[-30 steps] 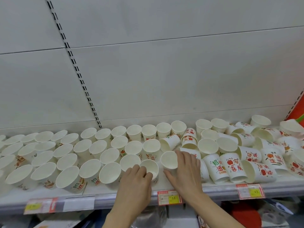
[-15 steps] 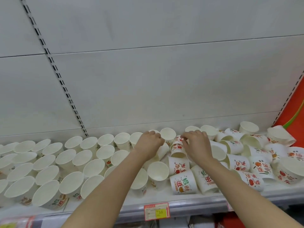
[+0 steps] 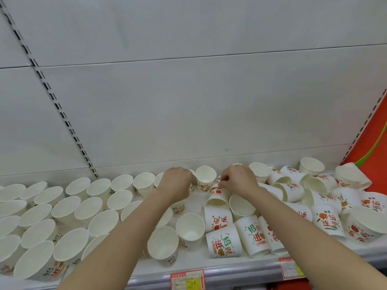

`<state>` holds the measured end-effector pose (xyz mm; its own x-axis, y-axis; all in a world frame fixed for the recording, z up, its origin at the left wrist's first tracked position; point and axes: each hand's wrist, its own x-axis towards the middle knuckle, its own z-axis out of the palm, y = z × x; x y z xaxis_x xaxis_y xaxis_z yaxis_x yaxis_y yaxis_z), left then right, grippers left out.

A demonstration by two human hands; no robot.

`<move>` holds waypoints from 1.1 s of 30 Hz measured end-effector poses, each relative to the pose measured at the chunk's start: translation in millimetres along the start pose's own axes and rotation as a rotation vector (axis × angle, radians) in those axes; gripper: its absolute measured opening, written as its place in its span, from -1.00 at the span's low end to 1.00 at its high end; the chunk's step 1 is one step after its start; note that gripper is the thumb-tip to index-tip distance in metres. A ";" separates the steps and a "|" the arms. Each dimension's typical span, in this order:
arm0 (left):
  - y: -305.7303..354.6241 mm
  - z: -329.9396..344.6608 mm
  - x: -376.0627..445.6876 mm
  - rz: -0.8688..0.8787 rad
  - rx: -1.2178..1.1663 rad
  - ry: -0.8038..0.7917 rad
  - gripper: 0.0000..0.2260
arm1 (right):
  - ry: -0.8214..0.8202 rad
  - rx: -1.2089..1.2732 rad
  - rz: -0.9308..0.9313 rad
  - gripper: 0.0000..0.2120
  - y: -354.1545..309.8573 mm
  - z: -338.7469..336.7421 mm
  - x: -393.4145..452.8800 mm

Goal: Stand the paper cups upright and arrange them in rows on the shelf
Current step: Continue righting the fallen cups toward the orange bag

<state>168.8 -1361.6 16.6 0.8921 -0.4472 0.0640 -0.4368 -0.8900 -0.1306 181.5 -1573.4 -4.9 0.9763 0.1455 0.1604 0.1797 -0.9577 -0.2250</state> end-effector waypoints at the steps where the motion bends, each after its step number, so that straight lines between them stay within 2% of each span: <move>1: 8.1 -1.6 1.5 0.004 -0.098 0.051 -0.66 | -0.020 0.005 0.001 -0.87 1.4 0.6 1.0; 2: 19.1 -4.3 2.5 0.016 -0.168 0.085 -0.71 | -0.038 0.001 -0.001 -0.85 3.0 1.8 1.4; 4: 41.7 -2.7 5.3 0.022 -0.195 0.050 -0.78 | -0.076 -0.008 0.001 -0.85 5.7 6.1 1.2; 6: 58.8 7.9 11.9 0.006 -0.138 -0.015 -0.80 | -0.086 0.000 0.019 -0.87 6.4 10.8 0.5; 9: 68.3 18.9 17.2 -0.020 -0.055 -0.004 -0.86 | -0.052 0.028 0.060 -0.84 7.4 19.0 -1.1; 11: 68.2 22.0 18.7 -0.043 -0.058 0.026 -0.85 | -0.024 0.030 0.061 -0.85 6.3 20.0 -3.9; 14: 66.0 17.7 13.6 -0.029 -0.043 0.158 -0.83 | 0.001 -0.050 0.017 -0.74 2.1 17.0 -8.8; 16: 60.9 16.7 13.8 -0.037 -0.044 0.218 -0.69 | 0.030 -0.061 0.020 -0.73 4.3 18.3 -7.4; 19: 51.1 14.5 9.8 -0.071 -0.129 0.325 -0.68 | 0.058 0.003 0.074 -0.79 9.3 18.1 -4.1; 22: 36.1 4.4 1.3 -0.160 -0.297 0.448 -0.93 | 0.123 0.122 0.112 -0.91 10.3 9.8 -2.8; 24: 23.8 -3.6 -6.7 -0.264 -0.421 0.449 -0.96 | 0.160 0.224 0.168 -0.96 11.4 5.6 -1.1; 27: 8.6 -8.7 -11.5 -0.409 -0.612 0.398 -0.96 | 0.150 0.340 0.251 -0.88 11.8 1.2 1.5; 30: 5.1 -6.3 -10.8 -0.434 -0.664 0.319 -0.97 | 0.144 0.361 0.304 -0.83 12.1 -0.5 2.7; 33: 1.0 -7.0 -8.7 -0.502 -0.656 0.337 -0.97 | 0.158 0.310 0.365 -0.80 16.1 1.6 2.1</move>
<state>159.9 -1359.2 22.8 0.9598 0.0987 0.2628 -0.0743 -0.8135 0.5768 186.6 -1588.2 -9.7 0.9564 -0.2470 0.1561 -0.1188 -0.8168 -0.5645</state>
